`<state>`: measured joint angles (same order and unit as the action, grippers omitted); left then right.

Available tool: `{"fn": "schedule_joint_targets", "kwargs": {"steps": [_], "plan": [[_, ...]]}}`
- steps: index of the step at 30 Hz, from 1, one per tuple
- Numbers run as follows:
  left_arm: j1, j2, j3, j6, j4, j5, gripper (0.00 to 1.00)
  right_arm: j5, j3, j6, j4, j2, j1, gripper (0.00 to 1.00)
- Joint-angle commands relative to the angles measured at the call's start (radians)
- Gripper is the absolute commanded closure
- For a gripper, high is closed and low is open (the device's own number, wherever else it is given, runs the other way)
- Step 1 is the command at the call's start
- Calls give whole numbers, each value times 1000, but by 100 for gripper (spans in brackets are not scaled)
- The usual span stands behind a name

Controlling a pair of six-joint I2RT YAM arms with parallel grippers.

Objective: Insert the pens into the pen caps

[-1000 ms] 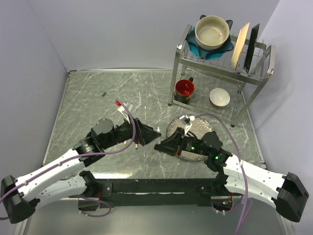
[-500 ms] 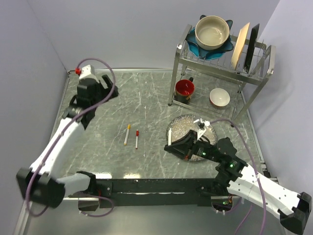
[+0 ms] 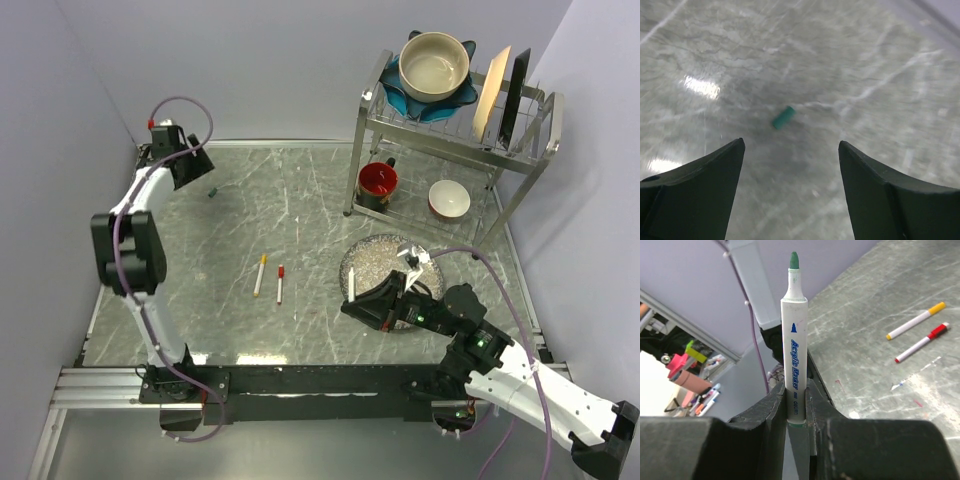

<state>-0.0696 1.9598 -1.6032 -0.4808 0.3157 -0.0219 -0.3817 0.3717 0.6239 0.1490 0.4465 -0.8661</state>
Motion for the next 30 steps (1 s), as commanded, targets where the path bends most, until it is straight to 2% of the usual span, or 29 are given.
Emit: {"fn": "schedule_joint_targets", "kwargs": {"steps": [1,4,10,12,16,22,28,30], "plan": [[1,155,-132,83,49,-61,20,43,15,-44,-17,-6,-4,100],[1,257,-225,119,86,-56,23,49,26,-64,-40,-5,-4,100],[1,333,-241,157,60,-44,29,67,26,-84,-45,-5,-4,100],[1,352,-241,176,63,-42,35,64,26,-85,-39,7,-4,100],[11,370,-253,208,83,-13,45,56,21,-81,-13,27,-2,100],[50,389,-280,274,121,79,49,53,21,-73,9,35,-4,100],[65,383,-245,315,118,53,57,58,24,-78,-12,21,-2,100],[102,383,-242,317,126,72,60,55,24,-75,-19,14,-4,100]]}}
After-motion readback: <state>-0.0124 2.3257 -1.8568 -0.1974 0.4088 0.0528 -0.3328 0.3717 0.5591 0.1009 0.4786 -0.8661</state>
